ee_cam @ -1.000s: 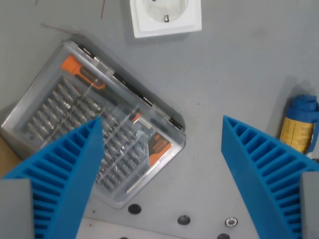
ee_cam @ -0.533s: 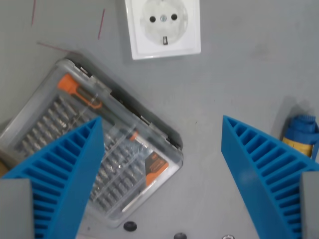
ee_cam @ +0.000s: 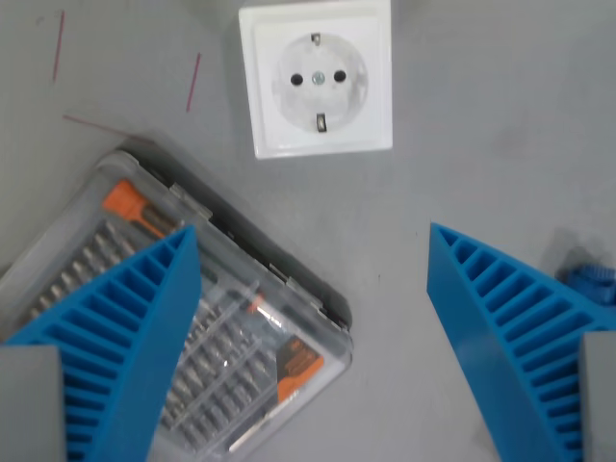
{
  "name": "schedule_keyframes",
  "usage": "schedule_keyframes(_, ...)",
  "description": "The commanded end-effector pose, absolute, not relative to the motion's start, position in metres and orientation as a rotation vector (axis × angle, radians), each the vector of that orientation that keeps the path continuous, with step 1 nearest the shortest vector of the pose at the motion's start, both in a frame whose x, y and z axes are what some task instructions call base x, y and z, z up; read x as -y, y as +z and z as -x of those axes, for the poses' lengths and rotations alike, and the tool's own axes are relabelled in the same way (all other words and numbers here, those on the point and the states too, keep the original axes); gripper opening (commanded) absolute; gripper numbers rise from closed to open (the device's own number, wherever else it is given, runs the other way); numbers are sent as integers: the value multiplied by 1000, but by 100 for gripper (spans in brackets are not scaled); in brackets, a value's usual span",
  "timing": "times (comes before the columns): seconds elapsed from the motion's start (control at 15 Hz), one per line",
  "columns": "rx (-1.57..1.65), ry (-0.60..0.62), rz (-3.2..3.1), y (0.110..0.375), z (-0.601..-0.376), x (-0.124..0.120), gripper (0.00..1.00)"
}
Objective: Move above the white socket
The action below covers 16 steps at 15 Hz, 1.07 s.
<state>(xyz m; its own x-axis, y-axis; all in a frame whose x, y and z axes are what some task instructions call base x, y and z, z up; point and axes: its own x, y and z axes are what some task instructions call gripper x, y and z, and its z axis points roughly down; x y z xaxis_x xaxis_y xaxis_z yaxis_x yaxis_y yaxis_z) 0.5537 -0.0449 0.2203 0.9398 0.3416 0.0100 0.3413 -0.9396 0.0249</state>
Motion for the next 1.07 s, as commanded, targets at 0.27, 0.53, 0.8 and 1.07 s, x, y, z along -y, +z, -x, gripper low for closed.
schedule_keyframes(0.27, -638, -7, -3068, 206, -578, 40, 100)
schedule_keyframes(0.53, -645, 21, -3063, 197, -586, 38, 100)
schedule_keyframes(0.8, -656, 41, -3057, 191, -590, 36, 100)
schedule_keyframes(1.07, -664, 44, -3050, 186, -593, 35, 100)
